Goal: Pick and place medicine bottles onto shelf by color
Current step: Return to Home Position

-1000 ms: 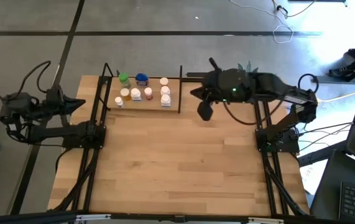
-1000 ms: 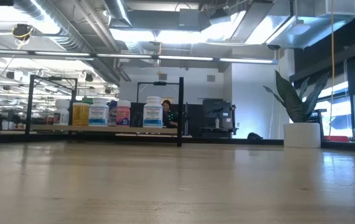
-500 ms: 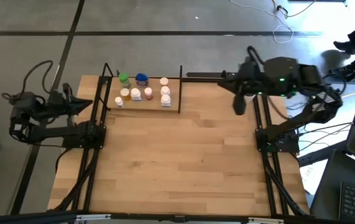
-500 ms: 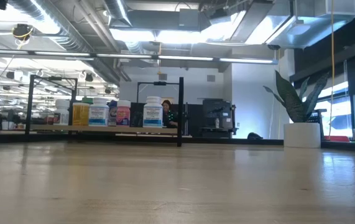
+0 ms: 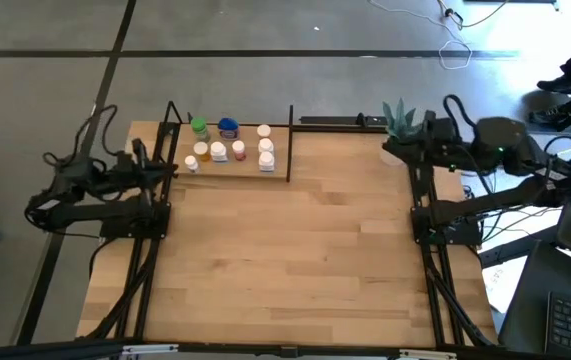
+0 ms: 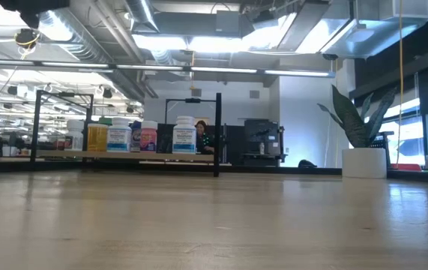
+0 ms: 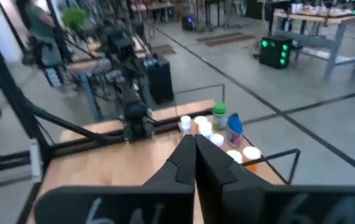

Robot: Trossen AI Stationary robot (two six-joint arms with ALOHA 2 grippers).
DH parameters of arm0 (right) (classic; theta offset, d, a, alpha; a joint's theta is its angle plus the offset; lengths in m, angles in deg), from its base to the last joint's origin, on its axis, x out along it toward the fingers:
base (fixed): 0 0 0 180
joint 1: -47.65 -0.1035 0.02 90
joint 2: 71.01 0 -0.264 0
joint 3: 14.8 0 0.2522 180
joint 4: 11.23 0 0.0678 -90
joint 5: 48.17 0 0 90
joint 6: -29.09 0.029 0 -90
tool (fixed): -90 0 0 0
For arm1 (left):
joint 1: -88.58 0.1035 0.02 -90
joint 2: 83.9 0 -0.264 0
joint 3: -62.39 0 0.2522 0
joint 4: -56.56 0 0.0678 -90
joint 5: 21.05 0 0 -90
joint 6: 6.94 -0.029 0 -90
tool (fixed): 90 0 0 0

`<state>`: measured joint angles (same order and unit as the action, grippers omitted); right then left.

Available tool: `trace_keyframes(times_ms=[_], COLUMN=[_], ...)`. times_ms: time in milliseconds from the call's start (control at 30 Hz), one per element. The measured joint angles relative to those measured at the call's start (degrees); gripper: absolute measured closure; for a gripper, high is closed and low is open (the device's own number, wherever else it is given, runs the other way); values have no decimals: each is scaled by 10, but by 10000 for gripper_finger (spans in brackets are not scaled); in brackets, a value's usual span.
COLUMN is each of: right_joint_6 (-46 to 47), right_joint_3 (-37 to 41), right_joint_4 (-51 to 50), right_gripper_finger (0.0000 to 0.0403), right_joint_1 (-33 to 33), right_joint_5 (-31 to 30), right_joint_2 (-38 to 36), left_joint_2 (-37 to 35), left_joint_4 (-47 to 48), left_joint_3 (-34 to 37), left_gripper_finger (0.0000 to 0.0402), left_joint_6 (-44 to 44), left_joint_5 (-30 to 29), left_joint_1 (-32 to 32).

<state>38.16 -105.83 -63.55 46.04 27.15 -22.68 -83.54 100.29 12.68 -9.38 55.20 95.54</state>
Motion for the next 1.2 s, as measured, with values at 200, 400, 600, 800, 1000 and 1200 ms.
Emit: trace_keyframes(times_ms=[200,400,600,800,1000,1200], right_joint_6=[29,60,52,50,41,38], right_joint_3=[137,248,330,395,421,471], right_joint_4=[53,89,114,118,116,174], right_gripper_finger=[402,402,402,402,403,403], right_joint_1=[0,0,0,0,0,0], right_joint_5=[24,25,28,28,41,70], right_joint_2=[-131,-259,-364,-459,-474,-482], left_joint_2=[0,0,0,0,0,0], left_joint_4=[-59,-96,-156,-206,-228,-286], left_joint_3=[58,93,142,184,209,257], left_gripper_finger=[400,401,401,401,401,401], left_joint_6=[19,43,43,49,48,35], left_joint_5=[-1,-1,-1,-2,-4,-4], left_joint_1=[0,0,0,0,0,0])
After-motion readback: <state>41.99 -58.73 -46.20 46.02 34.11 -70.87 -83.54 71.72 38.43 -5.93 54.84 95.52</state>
